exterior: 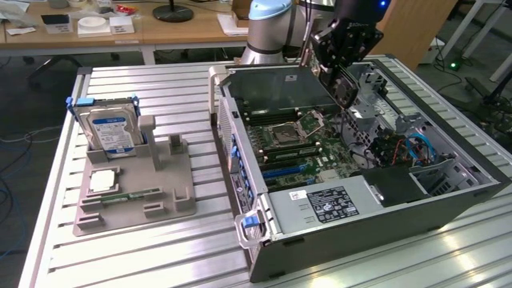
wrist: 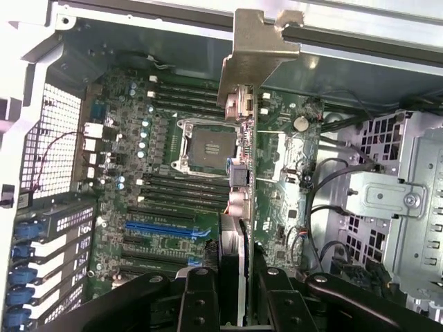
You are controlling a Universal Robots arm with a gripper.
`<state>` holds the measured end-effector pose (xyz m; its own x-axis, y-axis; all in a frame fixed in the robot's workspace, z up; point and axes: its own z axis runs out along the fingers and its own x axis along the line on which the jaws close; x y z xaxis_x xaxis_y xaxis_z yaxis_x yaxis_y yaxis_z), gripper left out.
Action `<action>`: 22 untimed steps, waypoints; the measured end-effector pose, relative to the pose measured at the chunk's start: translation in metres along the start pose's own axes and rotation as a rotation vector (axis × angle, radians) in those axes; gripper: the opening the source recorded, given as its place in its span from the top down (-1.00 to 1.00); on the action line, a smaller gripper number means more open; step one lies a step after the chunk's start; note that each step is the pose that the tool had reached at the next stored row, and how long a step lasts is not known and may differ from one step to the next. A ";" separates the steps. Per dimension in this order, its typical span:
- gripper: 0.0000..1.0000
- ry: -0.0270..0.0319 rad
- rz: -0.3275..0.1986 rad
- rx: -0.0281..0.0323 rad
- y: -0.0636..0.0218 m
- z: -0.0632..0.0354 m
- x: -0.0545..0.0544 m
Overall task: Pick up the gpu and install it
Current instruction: 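Insert the gpu into the slot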
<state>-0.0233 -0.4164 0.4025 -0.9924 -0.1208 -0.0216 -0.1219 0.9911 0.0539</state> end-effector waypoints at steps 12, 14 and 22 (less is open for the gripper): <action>0.45 0.0031 -0.057 -0.0012 0.0000 0.0000 0.000; 0.45 0.0036 -0.067 -0.0014 0.0000 0.0000 0.000; 0.45 0.0058 -0.109 -0.0024 -0.0001 0.0000 0.000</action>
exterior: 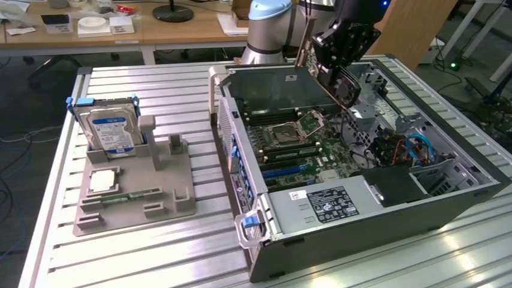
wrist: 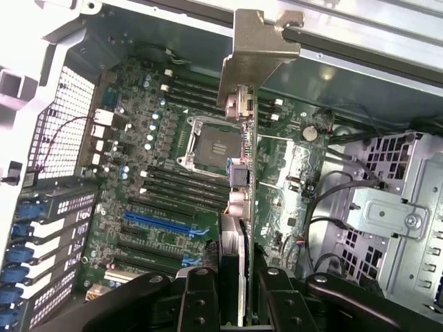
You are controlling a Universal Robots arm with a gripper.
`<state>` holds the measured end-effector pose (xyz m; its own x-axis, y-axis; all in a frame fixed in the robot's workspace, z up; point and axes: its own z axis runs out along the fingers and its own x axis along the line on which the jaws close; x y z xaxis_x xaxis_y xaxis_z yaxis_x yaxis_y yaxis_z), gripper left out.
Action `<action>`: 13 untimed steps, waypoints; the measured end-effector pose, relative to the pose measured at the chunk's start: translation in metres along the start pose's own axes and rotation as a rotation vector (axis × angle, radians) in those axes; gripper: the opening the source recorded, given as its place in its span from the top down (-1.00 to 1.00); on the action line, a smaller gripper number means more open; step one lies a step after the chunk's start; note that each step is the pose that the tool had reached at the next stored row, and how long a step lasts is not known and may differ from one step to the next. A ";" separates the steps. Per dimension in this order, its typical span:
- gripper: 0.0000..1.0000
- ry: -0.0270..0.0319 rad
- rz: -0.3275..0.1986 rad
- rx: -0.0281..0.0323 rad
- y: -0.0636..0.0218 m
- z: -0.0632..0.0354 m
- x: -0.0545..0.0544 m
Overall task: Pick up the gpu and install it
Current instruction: 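Insert the gpu into the slot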
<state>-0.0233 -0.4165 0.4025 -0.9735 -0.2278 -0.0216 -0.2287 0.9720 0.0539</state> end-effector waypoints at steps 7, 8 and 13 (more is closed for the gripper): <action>0.45 0.0020 -0.036 -0.0008 -0.0002 0.0000 0.000; 0.45 0.0023 -0.041 -0.0009 -0.0003 0.0000 0.000; 0.45 0.0038 -0.070 -0.0015 -0.0006 0.0000 0.000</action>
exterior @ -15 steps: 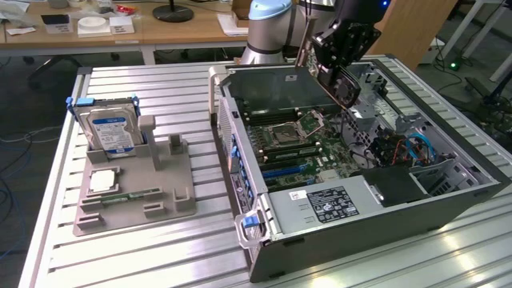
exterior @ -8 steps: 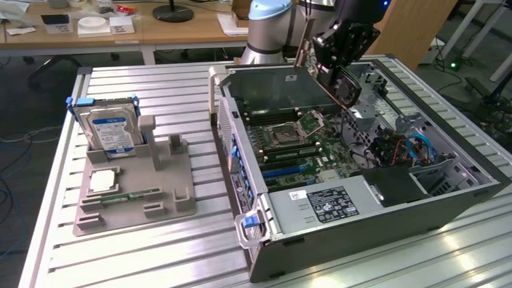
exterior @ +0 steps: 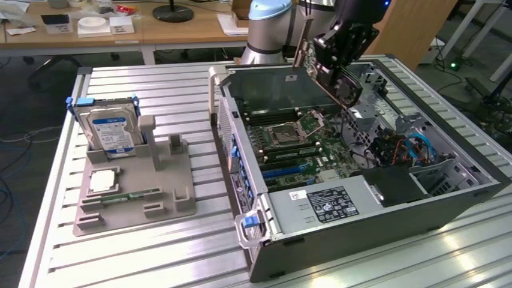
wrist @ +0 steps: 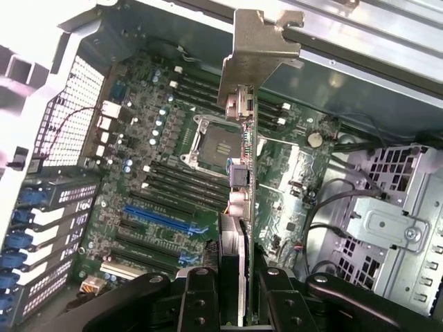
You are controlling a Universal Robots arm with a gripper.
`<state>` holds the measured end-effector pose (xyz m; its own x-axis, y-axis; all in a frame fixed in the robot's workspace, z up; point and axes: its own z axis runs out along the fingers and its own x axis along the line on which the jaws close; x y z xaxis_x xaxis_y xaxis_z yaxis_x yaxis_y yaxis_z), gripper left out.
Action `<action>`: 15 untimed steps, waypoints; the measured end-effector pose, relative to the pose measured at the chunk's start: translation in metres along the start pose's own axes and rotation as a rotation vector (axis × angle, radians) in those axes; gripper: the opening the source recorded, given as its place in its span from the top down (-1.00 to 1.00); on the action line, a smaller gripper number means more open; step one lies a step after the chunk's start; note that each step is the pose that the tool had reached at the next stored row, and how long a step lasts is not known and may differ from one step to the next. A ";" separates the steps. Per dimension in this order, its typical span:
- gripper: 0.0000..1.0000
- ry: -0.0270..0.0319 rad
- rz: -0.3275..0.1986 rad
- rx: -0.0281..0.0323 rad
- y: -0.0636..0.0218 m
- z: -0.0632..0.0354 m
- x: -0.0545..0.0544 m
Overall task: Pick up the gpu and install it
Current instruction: 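Insert the gpu into the slot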
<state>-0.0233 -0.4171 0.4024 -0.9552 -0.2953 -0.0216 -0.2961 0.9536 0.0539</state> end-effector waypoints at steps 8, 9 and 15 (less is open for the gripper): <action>0.45 0.0027 -0.050 -0.0010 -0.0007 -0.0001 0.000; 0.45 0.0031 -0.056 -0.0012 -0.0008 -0.0001 0.000; 0.45 0.0051 -0.094 -0.0020 -0.0012 -0.0001 0.000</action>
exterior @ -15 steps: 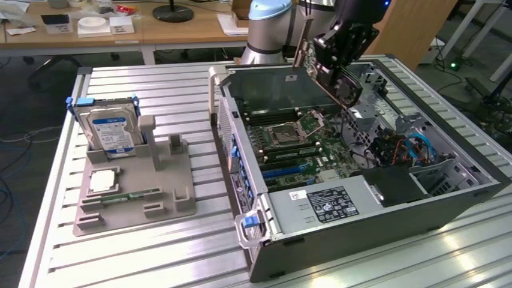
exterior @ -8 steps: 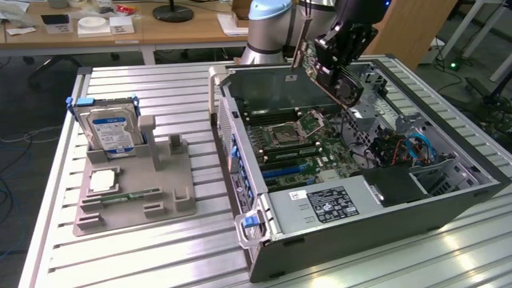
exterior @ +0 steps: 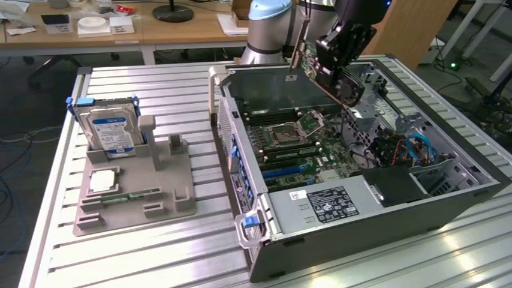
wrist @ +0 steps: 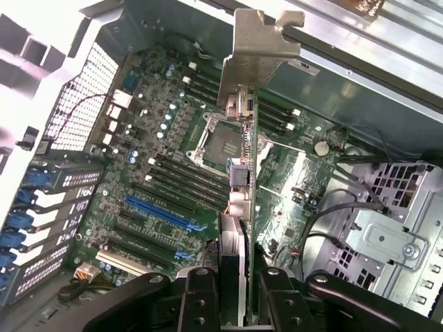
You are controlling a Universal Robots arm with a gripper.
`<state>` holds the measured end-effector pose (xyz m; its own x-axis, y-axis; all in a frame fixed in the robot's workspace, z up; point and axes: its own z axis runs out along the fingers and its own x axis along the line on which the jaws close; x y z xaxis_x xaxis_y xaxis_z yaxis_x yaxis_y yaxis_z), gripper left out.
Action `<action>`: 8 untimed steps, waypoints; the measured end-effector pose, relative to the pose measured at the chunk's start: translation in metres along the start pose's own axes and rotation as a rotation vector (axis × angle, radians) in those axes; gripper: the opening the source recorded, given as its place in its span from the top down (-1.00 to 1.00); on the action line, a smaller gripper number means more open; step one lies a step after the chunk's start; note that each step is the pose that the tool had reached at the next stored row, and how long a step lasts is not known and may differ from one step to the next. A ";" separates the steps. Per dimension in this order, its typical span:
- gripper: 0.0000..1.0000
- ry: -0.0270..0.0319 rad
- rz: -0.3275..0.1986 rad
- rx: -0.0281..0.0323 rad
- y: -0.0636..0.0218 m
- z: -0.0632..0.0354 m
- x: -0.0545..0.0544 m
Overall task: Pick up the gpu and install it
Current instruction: 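Insert the gpu into the slot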
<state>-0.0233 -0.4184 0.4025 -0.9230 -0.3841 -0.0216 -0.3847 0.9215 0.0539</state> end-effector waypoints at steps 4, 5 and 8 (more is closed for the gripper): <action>0.45 0.0014 -0.025 -0.0005 -0.0003 0.0000 0.000; 0.45 0.0017 -0.032 -0.0007 -0.0003 0.0000 0.000; 0.45 0.0029 -0.053 -0.0010 -0.0003 -0.0001 0.000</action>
<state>-0.0233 -0.4187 0.4025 -0.9015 -0.4321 -0.0215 -0.4327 0.8999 0.0538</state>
